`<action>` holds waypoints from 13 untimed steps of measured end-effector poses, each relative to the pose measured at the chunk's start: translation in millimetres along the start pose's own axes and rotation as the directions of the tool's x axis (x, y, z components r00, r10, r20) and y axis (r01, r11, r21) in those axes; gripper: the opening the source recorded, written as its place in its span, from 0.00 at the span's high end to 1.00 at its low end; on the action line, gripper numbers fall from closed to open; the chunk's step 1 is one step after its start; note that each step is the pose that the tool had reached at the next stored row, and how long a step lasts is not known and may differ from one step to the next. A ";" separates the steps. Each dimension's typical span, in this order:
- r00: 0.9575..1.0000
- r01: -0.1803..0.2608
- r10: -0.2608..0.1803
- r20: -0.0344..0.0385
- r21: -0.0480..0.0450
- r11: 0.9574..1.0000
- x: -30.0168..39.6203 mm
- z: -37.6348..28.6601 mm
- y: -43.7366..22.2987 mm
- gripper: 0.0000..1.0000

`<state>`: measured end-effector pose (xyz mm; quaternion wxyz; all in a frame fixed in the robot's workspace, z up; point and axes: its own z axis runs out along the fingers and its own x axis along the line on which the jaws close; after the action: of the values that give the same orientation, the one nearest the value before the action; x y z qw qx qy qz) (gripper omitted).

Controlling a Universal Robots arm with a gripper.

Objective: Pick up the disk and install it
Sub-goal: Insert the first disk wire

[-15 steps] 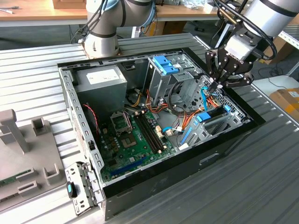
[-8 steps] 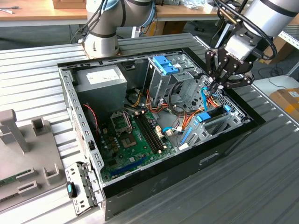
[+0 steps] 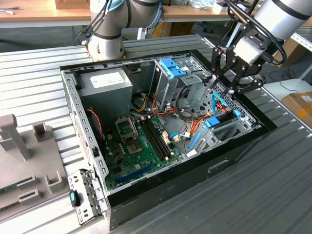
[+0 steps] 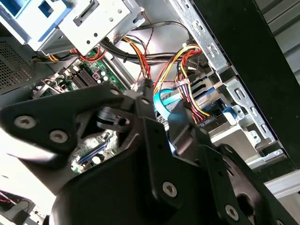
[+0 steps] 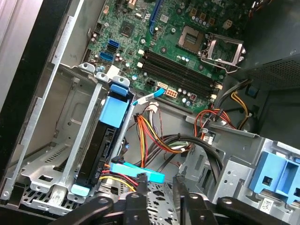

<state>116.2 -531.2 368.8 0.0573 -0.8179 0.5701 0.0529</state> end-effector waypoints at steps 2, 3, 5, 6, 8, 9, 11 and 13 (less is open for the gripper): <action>1.000 0.000 0.000 0.000 0.000 1.000 0.0 0.0 0.0 0.63; 1.000 0.000 0.000 0.001 0.000 1.000 0.0 0.0 0.0 0.56; 1.000 0.000 0.000 0.001 0.000 1.000 -0.3 0.0 0.3 0.56; 1.000 0.000 0.000 0.001 0.000 1.000 -2.2 -0.4 -0.1 0.56; 1.000 0.001 -0.001 0.001 0.000 1.000 -7.6 -1.8 -1.8 0.56; 1.000 0.000 0.000 -0.004 -0.002 1.000 -9.2 -3.1 -2.4 0.56; 1.000 0.000 0.000 -0.015 -0.005 1.000 -12.6 -5.4 -3.4 0.56; 1.000 0.000 -0.001 -0.028 -0.006 1.000 -17.6 -7.4 -4.1 0.56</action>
<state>114.2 -514.6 378.9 0.0468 -0.8189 0.5704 0.0430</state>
